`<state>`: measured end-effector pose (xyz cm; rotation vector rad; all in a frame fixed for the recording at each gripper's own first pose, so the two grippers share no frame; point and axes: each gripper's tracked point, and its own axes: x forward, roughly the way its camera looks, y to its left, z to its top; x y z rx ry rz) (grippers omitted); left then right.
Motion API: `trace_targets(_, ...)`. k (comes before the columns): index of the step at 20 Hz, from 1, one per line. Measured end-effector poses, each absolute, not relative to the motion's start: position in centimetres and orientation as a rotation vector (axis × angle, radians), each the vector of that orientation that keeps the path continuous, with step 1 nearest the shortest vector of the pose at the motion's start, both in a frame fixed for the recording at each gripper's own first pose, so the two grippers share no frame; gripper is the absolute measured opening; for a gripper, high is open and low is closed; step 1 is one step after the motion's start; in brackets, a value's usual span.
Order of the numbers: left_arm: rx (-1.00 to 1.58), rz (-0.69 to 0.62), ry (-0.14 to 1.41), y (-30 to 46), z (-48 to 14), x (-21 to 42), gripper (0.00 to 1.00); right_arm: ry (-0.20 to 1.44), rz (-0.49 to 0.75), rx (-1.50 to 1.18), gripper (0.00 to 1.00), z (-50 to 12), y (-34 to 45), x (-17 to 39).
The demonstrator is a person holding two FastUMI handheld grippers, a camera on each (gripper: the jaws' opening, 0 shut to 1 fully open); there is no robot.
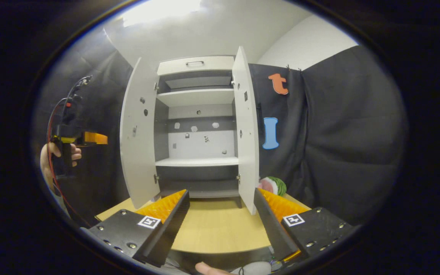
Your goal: Open the right door of the double-door shoe cabinet with the right hand, and open the left door with the left hand.
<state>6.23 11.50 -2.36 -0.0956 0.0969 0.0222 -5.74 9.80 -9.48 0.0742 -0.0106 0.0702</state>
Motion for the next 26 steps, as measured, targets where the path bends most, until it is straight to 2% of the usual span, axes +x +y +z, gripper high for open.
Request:
trace_targets(1, -0.091, 0.026, 0.079, 11.2, -2.0, 5.2, 0.94, -0.017, 0.069, 0.075, 1.00, -9.2, 9.8, -6.0)
trace_targets(5, -0.080, 0.049, 0.068, 10.1, -2.5, 1.9, 0.96, -0.045, 0.068, 0.073, 1.00, -8.0, 9.6, -6.8)
trace_targets(6, -0.101, 0.052, 0.066, 9.7, -3.0, 1.0, 0.93, -0.051, 0.065, 0.071, 1.00, -7.8, 9.5, -6.9)
trace_targets(7, -0.125, 0.042, 0.063, 8.8, -3.3, 0.2, 0.99, -0.061, 0.058, 0.067, 1.00, -7.5, 9.3, -7.3)
trace_targets(10, -0.148, 0.026, 0.058, 7.1, -4.7, -1.7, 0.96, -0.088, 0.052, 0.043, 1.00, -6.5, 9.1, -8.1)
trace_targets(11, -0.131, 0.024, 0.058, 6.8, -5.0, -2.2, 1.00, -0.093, 0.056, 0.040, 1.00, -6.3, 9.2, -8.4)
trace_targets(12, -0.118, 0.023, 0.044, 6.5, -4.8, -2.7, 0.97, -0.099, 0.058, 0.041, 0.97, -6.1, 9.2, -8.6)
trace_targets(13, -0.103, 0.024, 0.034, 6.1, -4.7, -3.1, 0.93, -0.106, 0.061, 0.042, 0.97, -5.8, 9.2, -8.8)
trace_targets(14, -0.092, 0.019, 0.028, 5.5, -4.9, -3.4, 0.96, -0.114, 0.061, 0.047, 0.97, -5.6, 9.2, -8.8)
trace_targets(15, -0.090, 0.014, 0.027, 4.9, -5.1, -3.9, 0.93, -0.118, 0.060, 0.049, 1.00, -5.5, 9.2, -8.9)
trace_targets(16, -0.085, 0.007, 0.021, 4.3, -5.3, -4.3, 0.96, -0.121, 0.062, 0.047, 1.00, -5.4, 9.4, -9.0)
trace_targets(18, -0.041, 0.034, -0.003, 4.1, -5.6, -4.8, 0.93, -0.115, 0.067, 0.035, 0.98, -5.8, 9.6, -8.9)
trace_targets(19, -0.012, 0.038, -0.011, 3.9, -5.8, -4.8, 0.96, -0.108, 0.069, 0.031, 1.00, -6.0, 9.7, -8.9)
trace_targets(21, -0.010, 0.010, 0.016, 2.3, -7.0, -5.0, 0.94, -0.098, 0.076, 0.026, 1.00, -6.4, 10.0, -8.8)
trace_targets(22, -0.023, -0.008, 0.030, 1.7, -7.4, -5.1, 0.96, -0.095, 0.079, 0.023, 0.98, -6.5, 10.2, -8.8)
trace_targets(24, -0.030, -0.010, 0.040, 1.7, -7.8, -4.8, 0.96, -0.096, 0.084, 0.019, 1.00, -6.6, 10.3, -8.8)
trace_targets(25, -0.036, -0.007, 0.043, 1.9, -7.9, -4.7, 0.97, -0.096, 0.085, 0.018, 0.97, -6.6, 10.4, -8.9)
trace_targets(26, -0.041, -0.007, 0.045, 1.8, -8.1, -4.6, 0.98, -0.096, 0.085, 0.017, 1.00, -6.6, 10.4, -8.9)
